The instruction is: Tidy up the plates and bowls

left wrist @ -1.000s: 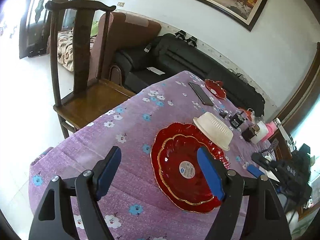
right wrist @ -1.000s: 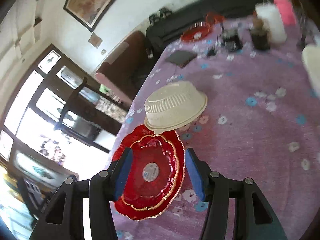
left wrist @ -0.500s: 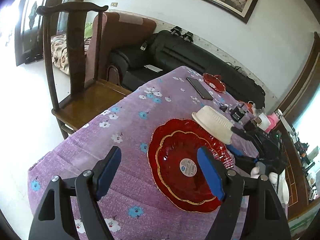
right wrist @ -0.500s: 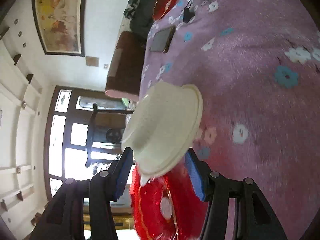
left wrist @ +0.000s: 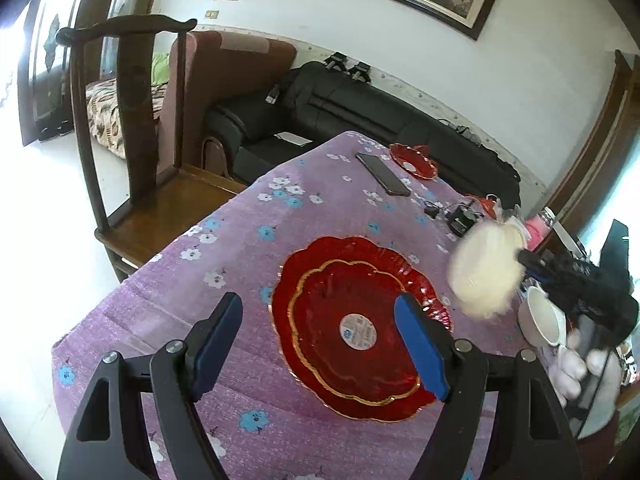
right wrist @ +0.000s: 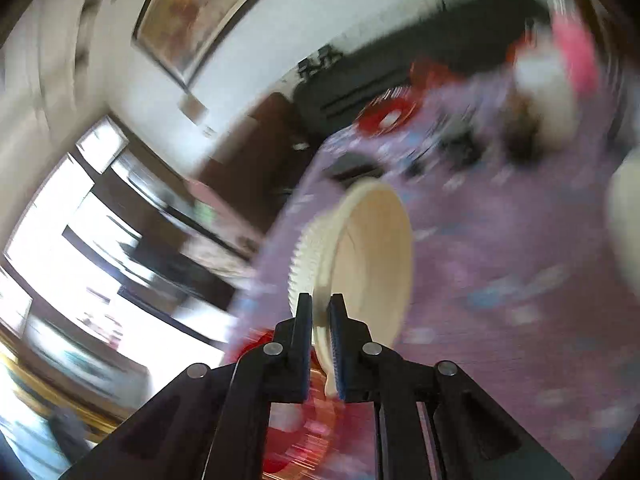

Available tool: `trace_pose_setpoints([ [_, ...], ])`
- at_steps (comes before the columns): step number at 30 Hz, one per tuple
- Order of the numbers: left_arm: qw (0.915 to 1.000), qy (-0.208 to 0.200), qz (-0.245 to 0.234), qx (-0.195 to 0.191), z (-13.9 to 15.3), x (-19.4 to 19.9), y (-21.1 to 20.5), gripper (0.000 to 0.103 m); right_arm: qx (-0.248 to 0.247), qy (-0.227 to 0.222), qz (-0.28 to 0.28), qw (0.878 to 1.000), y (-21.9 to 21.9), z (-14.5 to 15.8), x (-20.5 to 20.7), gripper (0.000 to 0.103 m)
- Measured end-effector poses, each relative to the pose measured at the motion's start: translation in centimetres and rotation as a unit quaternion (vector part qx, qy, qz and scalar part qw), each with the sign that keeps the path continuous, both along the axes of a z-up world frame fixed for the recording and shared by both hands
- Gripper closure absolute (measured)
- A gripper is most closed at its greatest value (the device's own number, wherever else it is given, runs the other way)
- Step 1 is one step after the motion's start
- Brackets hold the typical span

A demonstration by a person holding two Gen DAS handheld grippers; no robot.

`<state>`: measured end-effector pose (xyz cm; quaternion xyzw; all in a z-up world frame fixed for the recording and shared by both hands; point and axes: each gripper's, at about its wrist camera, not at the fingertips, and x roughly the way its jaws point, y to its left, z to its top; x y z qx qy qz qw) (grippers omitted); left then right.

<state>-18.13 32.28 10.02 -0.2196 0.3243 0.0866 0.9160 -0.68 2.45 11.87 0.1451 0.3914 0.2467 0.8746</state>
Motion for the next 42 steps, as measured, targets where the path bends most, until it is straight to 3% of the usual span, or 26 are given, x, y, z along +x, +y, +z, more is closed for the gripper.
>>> trace_pose_setpoints([
  [2, 1.0000, -0.002, -0.007, 0.003, 0.2, 0.0, -0.7, 0.025, -0.072, -0.020, 0.005, 0.997, 0.0, 1.1, -1.8, 0.093],
  [4, 0.9998, -0.002, -0.018, 0.004, 0.4, 0.1, -1.6, 0.025, -0.159, -0.027, 0.013, 0.987, 0.9, 1.2, -3.6, 0.092],
  [6, 0.9996, -0.003, -0.027, 0.005, 0.5, 0.1, -2.3, 0.025, -0.186, -0.020, 0.035, 0.982, 1.5, 0.3, -4.8, 0.092],
  [10, 0.9986, 0.003, -0.051, 0.010, 0.7, 0.0, -4.4, 0.025, -0.126, 0.021, 0.090, 0.988, 1.0, -3.2, -6.5, 0.090],
  [12, 0.9979, 0.007, -0.062, 0.020, 0.8, -0.1, -5.5, 0.025, -0.082, 0.032, 0.094, 0.992, -0.4, -3.6, -7.2, 0.081],
  [14, 0.9970, 0.010, -0.072, 0.026, 0.9, -0.1, -6.3, 0.025, -0.048, 0.030, 0.087, 0.995, -2.0, -3.6, -7.5, 0.059],
  [17, 0.9952, 0.013, -0.088, 0.039, 0.9, 0.2, -8.0, 0.025, -0.016, 0.010, 0.051, 0.998, -4.6, -3.1, -8.1, 0.055],
  [19, 0.9936, 0.018, -0.103, 0.042, 0.8, 0.5, -9.2, 0.025, -0.028, 0.008, 0.017, 0.999, -6.2, -2.9, -8.4, 0.055],
  [23, 0.9917, 0.025, -0.118, 0.043, 0.4, 1.0, -11.0, 0.025, -0.036, 0.044, -0.043, 0.997, -8.7, -4.8, -7.8, 0.056],
  [30, 0.9869, 0.039, -0.137, 0.075, 0.2, 2.3, -13.4, 0.025, 0.000, 0.106, -0.072, 0.992, -8.8, -9.4, -6.2, 0.056],
  [31, 0.9866, 0.042, -0.138, 0.076, 0.2, 2.6, -13.5, 0.025, 0.005, 0.114, -0.073, 0.991, -8.6, -9.9, -6.0, 0.064],
  [32, 0.9863, 0.044, -0.140, 0.076, 0.1, 2.9, -13.7, 0.025, 0.012, 0.126, -0.074, 0.989, -8.6, -10.5, -5.8, 0.085],
  [35, 0.9840, 0.052, -0.152, 0.078, 0.2, 4.1, -14.2, 0.025, 0.025, 0.137, -0.080, 0.987, -9.0, -11.2, -6.0, 0.092],
  [42, 0.9760, 0.069, -0.185, 0.091, -0.5, 7.5, -17.7, 0.025, -0.027, 0.138, -0.110, 0.984, -12.5, -10.0, -7.3, 0.093],
])
